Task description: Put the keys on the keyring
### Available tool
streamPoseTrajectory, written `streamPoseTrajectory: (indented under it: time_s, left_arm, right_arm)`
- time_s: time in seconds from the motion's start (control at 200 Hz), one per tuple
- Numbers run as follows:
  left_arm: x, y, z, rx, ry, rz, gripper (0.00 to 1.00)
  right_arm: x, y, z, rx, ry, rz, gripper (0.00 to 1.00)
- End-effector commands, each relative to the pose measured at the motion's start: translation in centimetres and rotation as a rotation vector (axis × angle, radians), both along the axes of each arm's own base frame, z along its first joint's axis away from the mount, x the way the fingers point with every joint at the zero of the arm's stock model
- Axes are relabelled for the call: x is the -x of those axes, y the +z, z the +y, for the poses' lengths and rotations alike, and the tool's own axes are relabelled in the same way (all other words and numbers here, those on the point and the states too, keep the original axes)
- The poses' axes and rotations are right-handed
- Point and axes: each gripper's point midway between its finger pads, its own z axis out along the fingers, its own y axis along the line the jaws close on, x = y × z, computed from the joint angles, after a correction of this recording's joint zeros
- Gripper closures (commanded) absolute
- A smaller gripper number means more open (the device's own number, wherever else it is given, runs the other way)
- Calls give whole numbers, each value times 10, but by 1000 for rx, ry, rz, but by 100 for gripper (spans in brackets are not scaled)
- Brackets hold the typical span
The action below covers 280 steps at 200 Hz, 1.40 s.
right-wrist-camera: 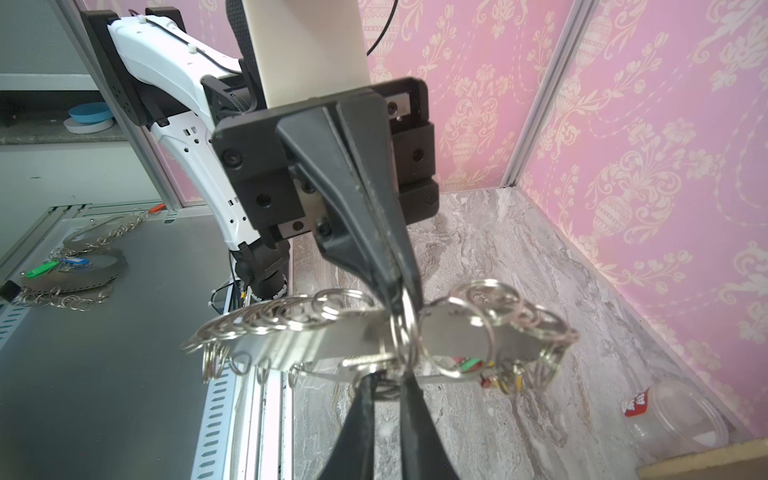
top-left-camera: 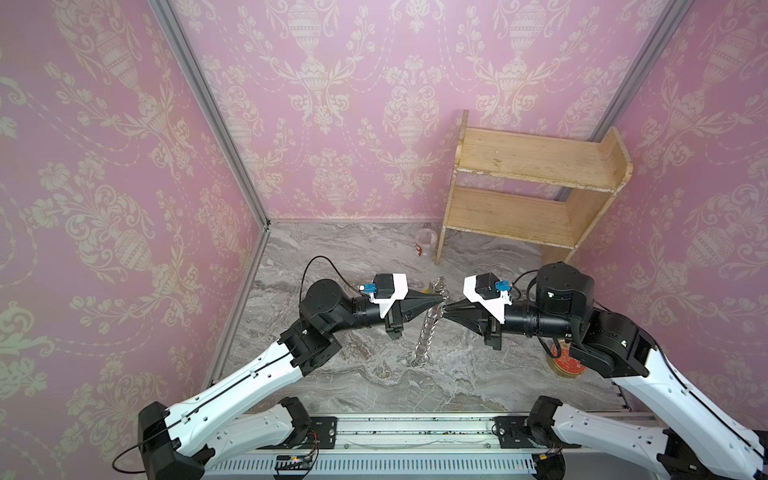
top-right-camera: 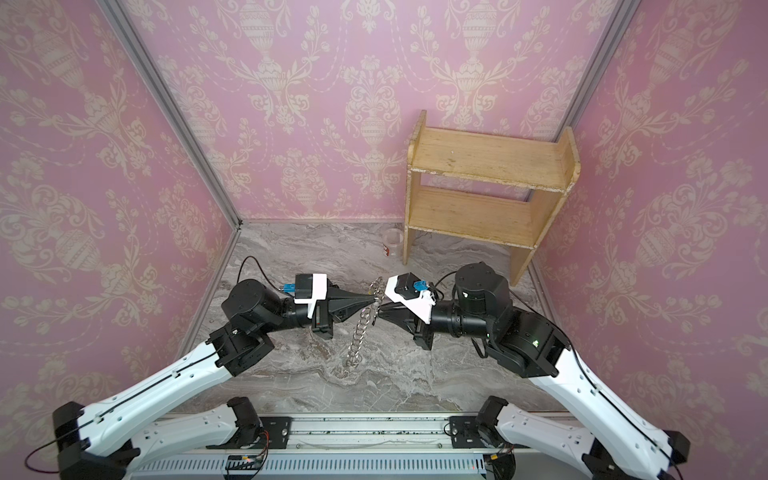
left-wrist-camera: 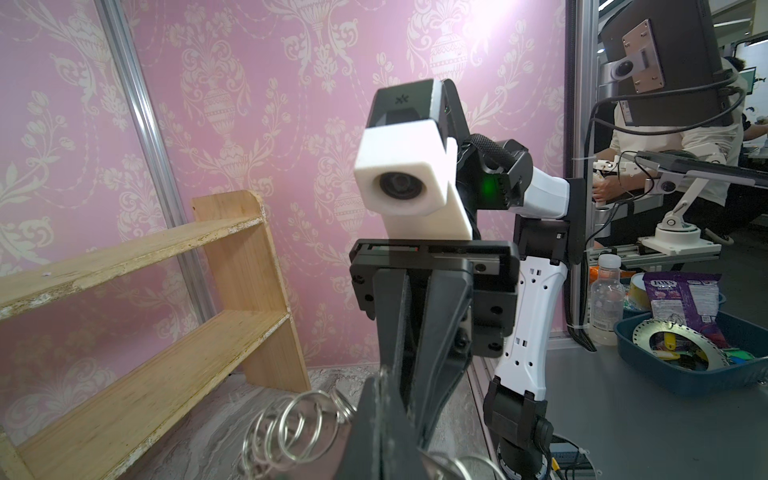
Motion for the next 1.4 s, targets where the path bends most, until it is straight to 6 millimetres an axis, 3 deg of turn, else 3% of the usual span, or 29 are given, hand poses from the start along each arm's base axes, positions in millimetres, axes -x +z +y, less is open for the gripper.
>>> streamPoseTrajectory:
  time_s: [0.0,0.235,0.38,0.56,0.921,1.396]
  left_arm:
    - [5,26,9,110,-23,-51,100]
    - [6,30,11,155,-53,-52,100]
    - [7,27,9,163,-81,-43,100]
    - [8,24,6,152,-106,-33,100]
    - [11,23,5,148,-130,-24,100]
    - [10,24,4,152,-129,-25,100]
  right_arm:
    - [12,7,-17,29,-9,-29,72]
    - [15,27,-35,10,-61,-110,59]
    - [11,47,-34,-65,-81,-173,61]
    - [6,57,-23,-116,-61,-219,64]
    - [-8,51,-2,-104,-36,-218,69]
    - [-2,44,4,-117,15,-184,82]
